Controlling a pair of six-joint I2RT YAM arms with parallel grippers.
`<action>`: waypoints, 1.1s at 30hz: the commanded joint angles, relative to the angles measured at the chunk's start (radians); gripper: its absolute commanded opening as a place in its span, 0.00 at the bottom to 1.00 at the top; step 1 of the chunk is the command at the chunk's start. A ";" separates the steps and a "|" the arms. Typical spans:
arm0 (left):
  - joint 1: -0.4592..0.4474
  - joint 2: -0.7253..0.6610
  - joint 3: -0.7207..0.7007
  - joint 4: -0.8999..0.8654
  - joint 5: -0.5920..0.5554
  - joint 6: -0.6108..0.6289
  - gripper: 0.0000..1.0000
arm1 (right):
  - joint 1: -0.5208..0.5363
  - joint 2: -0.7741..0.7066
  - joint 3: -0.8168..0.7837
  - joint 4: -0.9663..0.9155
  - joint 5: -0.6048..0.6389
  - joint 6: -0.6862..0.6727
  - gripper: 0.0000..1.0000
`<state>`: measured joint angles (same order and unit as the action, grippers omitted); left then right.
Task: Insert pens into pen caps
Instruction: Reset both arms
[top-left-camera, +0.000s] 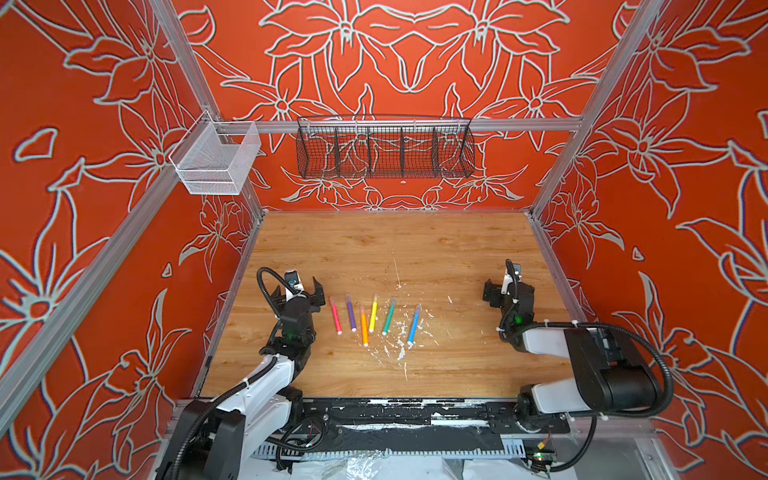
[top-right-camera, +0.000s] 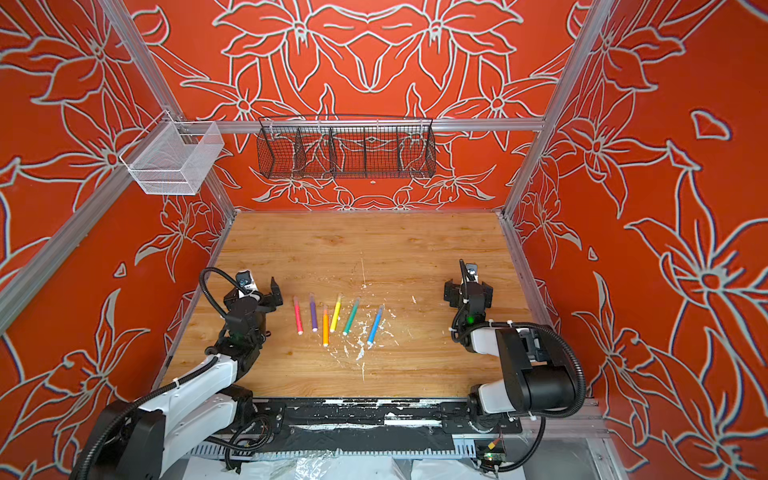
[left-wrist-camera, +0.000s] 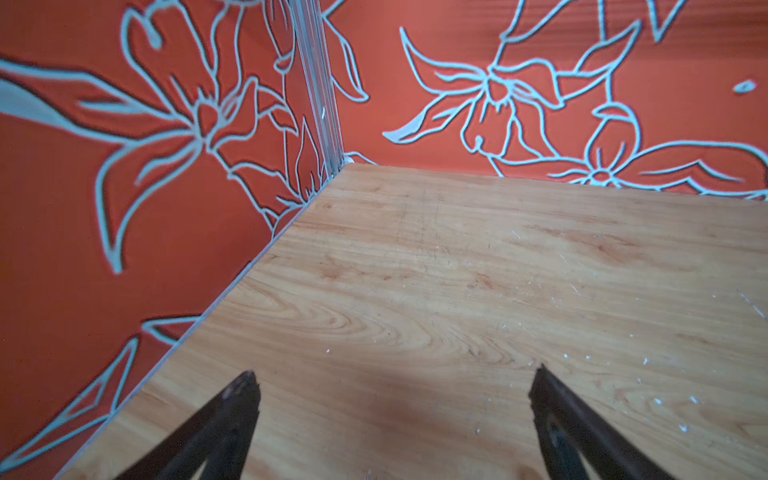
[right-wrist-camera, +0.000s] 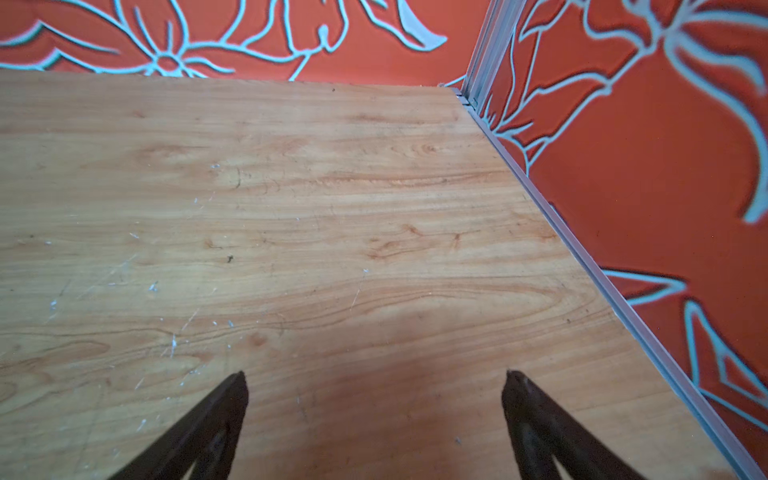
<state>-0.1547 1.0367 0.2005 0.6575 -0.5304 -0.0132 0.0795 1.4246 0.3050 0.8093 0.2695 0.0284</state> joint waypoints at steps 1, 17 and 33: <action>0.071 0.146 0.015 0.072 0.114 -0.059 0.99 | -0.003 0.009 -0.007 0.072 -0.022 -0.019 0.98; 0.112 0.354 0.097 0.126 0.253 -0.022 0.99 | -0.003 0.007 -0.005 0.064 -0.023 -0.019 0.98; 0.112 0.353 0.097 0.123 0.253 -0.022 0.98 | -0.018 -0.026 -0.072 0.132 0.008 0.016 0.98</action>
<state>-0.0467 1.3949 0.2924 0.7650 -0.2859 -0.0269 0.0696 1.4010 0.1184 1.0180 0.2481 0.0273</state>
